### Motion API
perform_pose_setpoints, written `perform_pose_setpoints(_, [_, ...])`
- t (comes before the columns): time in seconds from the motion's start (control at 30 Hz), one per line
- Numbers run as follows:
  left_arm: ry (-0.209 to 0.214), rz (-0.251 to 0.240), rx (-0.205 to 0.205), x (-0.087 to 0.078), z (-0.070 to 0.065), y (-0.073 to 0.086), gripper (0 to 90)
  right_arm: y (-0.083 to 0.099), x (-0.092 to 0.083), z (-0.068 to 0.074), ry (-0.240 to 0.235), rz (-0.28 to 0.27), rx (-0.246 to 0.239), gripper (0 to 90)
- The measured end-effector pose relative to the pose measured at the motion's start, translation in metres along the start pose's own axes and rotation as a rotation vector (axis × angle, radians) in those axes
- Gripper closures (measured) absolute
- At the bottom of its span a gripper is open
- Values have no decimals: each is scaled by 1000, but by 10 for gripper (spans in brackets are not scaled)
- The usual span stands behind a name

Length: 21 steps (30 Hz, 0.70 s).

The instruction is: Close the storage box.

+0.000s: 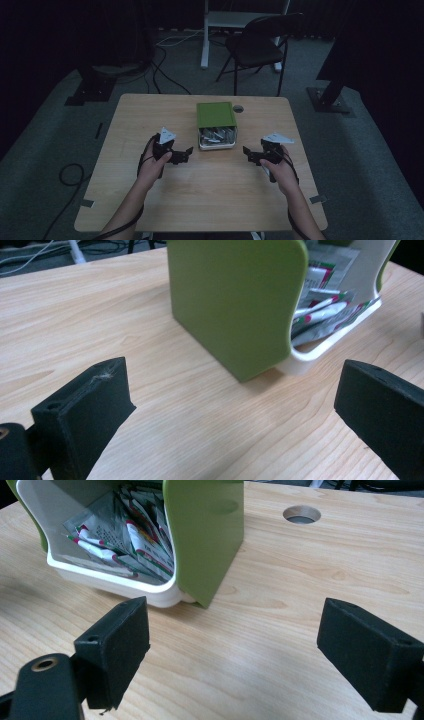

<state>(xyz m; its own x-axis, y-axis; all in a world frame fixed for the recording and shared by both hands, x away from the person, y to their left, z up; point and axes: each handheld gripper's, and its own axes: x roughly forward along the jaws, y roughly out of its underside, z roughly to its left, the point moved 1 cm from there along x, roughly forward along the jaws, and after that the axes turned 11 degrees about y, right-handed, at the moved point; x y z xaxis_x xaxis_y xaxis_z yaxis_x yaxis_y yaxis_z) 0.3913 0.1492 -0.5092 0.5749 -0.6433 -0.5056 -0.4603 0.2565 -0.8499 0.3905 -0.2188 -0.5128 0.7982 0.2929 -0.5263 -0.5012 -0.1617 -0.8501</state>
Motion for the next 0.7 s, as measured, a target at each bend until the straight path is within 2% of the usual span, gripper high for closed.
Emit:
perform_pose_setpoints(0.17, [-18, 9, 4, -6, 2, 5, 23, 8, -8, -6, 9, -1, 6, 132])
perform_pose_setpoints(0.33, [-36, 10, -8, -15, 6, 12, 23, 16, -17, -18, 34, -3, 22, 132])
perform_pose_setpoints(0.5, [-53, 13, -26, -22, 12, 20, 23, 25, -26, -30, 72, 0, 19, 132])
perform_pose_setpoints(0.7, [-83, 30, -44, -31, 21, 32, 23, 41, -37, -46, 114, 14, 42, 132])
